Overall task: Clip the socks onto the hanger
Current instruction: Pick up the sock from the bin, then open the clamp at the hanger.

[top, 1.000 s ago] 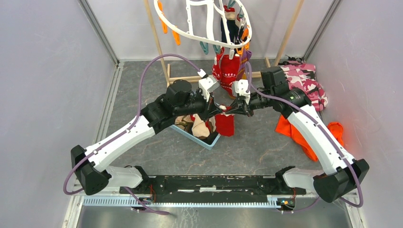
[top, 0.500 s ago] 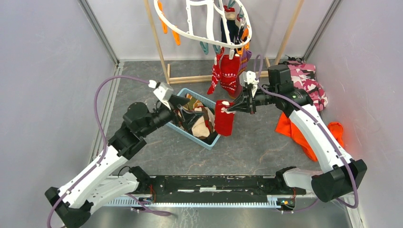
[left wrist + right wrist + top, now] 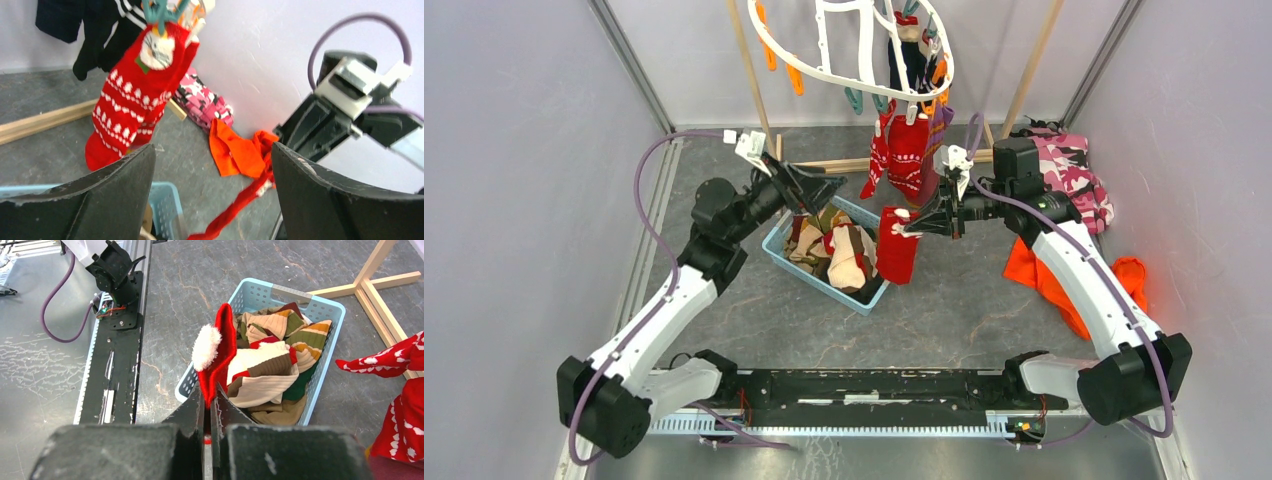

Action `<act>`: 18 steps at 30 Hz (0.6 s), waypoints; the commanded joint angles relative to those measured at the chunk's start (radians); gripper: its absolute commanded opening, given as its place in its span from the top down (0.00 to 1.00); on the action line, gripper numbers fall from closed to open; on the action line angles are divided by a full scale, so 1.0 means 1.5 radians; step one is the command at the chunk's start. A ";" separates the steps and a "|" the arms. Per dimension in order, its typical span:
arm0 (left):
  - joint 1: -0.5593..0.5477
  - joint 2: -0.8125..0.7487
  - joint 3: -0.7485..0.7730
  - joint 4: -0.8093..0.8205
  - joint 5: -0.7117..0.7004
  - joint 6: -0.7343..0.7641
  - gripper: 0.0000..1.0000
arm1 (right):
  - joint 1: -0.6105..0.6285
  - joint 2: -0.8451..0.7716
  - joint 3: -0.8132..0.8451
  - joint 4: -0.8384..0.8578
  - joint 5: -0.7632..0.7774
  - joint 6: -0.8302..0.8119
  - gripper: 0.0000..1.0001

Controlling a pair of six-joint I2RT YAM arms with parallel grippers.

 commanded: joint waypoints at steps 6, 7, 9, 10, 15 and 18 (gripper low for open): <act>0.019 0.148 0.196 -0.004 -0.059 -0.082 0.22 | -0.009 -0.015 -0.012 0.060 -0.003 0.052 1.00; 0.018 0.161 0.217 -0.018 -0.069 -0.079 0.22 | -0.011 -0.015 -0.014 0.061 -0.003 0.054 1.00; 0.017 0.180 0.249 -0.051 -0.082 -0.068 0.22 | -0.011 -0.013 -0.015 0.065 -0.003 0.057 1.00; 0.014 0.188 0.261 -0.063 -0.094 -0.062 0.22 | -0.011 -0.011 -0.015 0.066 -0.003 0.058 1.00; -0.011 0.213 0.319 -0.140 -0.165 -0.016 0.26 | -0.011 0.000 -0.003 0.066 -0.002 0.063 1.00; -0.021 0.224 0.330 -0.162 -0.200 0.001 0.27 | -0.011 0.005 0.003 0.065 -0.003 0.065 1.00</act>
